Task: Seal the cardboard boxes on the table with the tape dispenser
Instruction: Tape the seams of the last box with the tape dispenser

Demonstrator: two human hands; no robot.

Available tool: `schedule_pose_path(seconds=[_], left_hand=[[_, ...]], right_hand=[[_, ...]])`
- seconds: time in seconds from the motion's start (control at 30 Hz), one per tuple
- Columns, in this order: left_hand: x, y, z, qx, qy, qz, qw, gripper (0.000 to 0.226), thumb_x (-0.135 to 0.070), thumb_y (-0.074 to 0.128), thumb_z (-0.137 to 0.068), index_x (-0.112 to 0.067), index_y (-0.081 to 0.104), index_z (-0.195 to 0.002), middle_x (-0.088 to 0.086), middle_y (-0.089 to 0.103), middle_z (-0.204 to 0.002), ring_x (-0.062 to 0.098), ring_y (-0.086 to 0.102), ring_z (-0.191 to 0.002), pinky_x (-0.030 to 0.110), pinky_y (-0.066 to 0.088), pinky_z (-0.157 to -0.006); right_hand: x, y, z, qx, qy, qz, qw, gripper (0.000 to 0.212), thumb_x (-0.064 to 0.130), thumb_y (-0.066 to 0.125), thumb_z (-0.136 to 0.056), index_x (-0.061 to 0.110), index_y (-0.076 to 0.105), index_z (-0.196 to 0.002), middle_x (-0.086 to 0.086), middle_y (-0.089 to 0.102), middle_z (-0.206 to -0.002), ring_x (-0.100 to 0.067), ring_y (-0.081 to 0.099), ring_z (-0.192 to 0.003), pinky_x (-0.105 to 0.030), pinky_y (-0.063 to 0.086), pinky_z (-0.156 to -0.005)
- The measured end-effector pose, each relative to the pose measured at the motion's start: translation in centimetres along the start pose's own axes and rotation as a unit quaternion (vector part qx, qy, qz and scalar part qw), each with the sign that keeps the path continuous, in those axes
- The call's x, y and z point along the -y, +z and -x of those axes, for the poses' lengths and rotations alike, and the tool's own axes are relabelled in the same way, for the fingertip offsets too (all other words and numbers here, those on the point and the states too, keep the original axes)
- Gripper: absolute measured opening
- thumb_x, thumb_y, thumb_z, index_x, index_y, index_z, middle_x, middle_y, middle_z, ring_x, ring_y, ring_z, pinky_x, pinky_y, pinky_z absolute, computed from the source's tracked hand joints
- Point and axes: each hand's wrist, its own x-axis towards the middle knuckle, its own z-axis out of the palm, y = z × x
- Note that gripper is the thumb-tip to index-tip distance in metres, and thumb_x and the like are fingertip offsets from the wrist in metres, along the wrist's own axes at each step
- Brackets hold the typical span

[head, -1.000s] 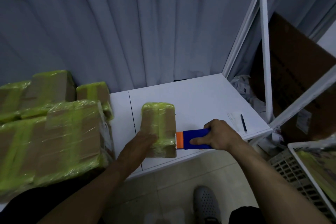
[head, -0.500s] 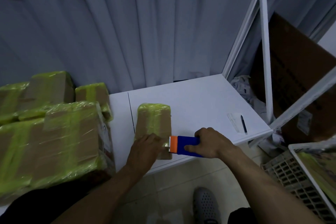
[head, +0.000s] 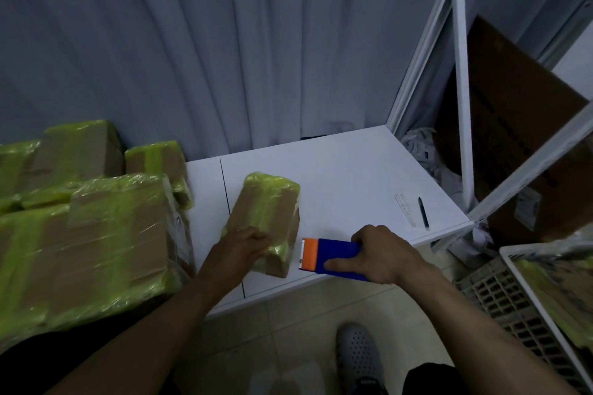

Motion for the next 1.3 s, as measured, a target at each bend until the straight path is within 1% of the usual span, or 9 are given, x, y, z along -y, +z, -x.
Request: schedule_pose_path(seconds=[0.1,0.3,0.47,0.63,0.8,0.9,1.0,1.2,1.3], left_hand=[[0.1,-0.4,0.5,-0.001,0.033,0.015,0.999,0.027,-0.022,0.057,-0.098,-0.017,0.071,-0.120,0.005,0.065,-0.124,0.022,0.060,-0.115,0.029,0.041,-0.096],[0.4,0.1,0.6,-0.005,0.037,0.055,0.998,0.065,-0.062,0.026,-0.100,-0.019,0.072,-0.118,0.003,0.065,-0.121,0.017,0.057,-0.112,0.031,0.048,-0.096],[0.1,0.2,0.4,0.036,-0.006,0.082,0.996,0.053,-0.049,0.040,-0.093,-0.015,0.071,-0.121,0.007,0.063,-0.125,0.024,0.057,-0.115,0.037,0.045,-0.103],[0.4,0.9,0.4,-0.012,-0.015,0.084,0.996,0.045,-0.053,0.060,-0.086,-0.022,0.071,-0.116,-0.004,0.063,-0.120,0.012,0.057,-0.111,0.038,0.052,-0.096],[0.1,1.5,0.2,-0.001,-0.101,0.193,0.976,0.050,-0.072,0.075,-0.066,-0.049,0.061,-0.109,-0.010,0.063,-0.117,0.013,0.059,-0.112,0.043,0.053,-0.095],[-1.3,1.0,-0.2,-0.006,-0.118,0.170,0.978,0.041,-0.050,0.083,-0.073,-0.033,0.064,-0.106,-0.008,0.063,-0.113,0.011,0.059,-0.106,0.034,0.053,-0.093],[-1.6,1.0,-0.3,-0.027,-0.130,0.143,0.981,0.049,-0.054,0.084,-0.068,-0.029,0.066,-0.106,-0.017,0.061,-0.109,0.003,0.056,-0.103,0.015,0.046,-0.087],[-1.8,0.4,-0.7,-0.012,-0.152,0.041,0.988,0.080,-0.089,0.052,-0.057,-0.024,0.074,-0.097,-0.012,0.063,-0.104,0.006,0.057,-0.099,0.030,0.040,-0.105],[-2.8,0.6,-1.1,-0.047,-0.142,-0.074,0.986,0.048,-0.062,0.072,-0.074,-0.025,0.070,-0.105,-0.005,0.064,-0.111,0.018,0.058,-0.108,0.050,0.041,-0.105]], right_hand=[[-0.1,0.5,-0.1,0.012,0.008,0.003,1.000,0.077,0.082,0.076,-0.063,0.019,0.068,-0.106,0.003,0.072,-0.095,-0.010,0.069,-0.079,-0.033,0.063,-0.076],[0.8,2.4,-1.6,0.014,0.035,0.061,0.997,0.078,0.081,0.073,-0.068,0.017,0.066,-0.111,0.000,0.072,-0.100,-0.016,0.069,-0.083,-0.034,0.061,-0.078],[2.2,4.4,-3.0,-0.006,0.038,0.111,0.993,0.080,0.086,0.063,-0.073,0.016,0.064,-0.112,-0.002,0.071,-0.105,-0.021,0.069,-0.087,-0.035,0.059,-0.077],[3.2,4.5,-3.8,0.001,0.040,0.125,0.991,0.079,0.085,0.063,-0.073,0.016,0.064,-0.112,-0.002,0.071,-0.104,-0.021,0.069,-0.087,-0.037,0.059,-0.080],[4.0,4.4,-4.1,0.005,0.044,0.133,0.990,0.071,0.084,0.062,-0.075,0.018,0.060,-0.100,0.000,0.065,-0.093,-0.021,0.068,-0.085,-0.035,0.058,-0.078],[4.4,4.6,-3.8,-0.015,0.048,0.143,0.989,0.075,0.084,0.061,-0.076,0.017,0.063,-0.109,-0.002,0.071,-0.105,-0.022,0.069,-0.090,-0.035,0.057,-0.078],[5.0,5.1,-3.2,-0.056,0.025,0.196,0.979,0.072,0.081,0.058,-0.083,0.018,0.064,-0.117,-0.002,0.071,-0.112,-0.022,0.070,-0.096,-0.033,0.052,-0.078],[4.8,3.6,-2.6,-0.064,0.058,0.185,0.979,0.065,0.077,0.058,-0.086,0.018,0.064,-0.114,-0.002,0.070,-0.113,-0.023,0.068,-0.101,-0.031,0.045,-0.074],[4.0,2.3,-2.2,-0.082,0.082,0.139,0.983,0.063,0.080,0.059,-0.082,0.019,0.056,-0.097,-0.002,0.069,-0.107,-0.022,0.068,-0.095,-0.029,0.046,-0.071]])
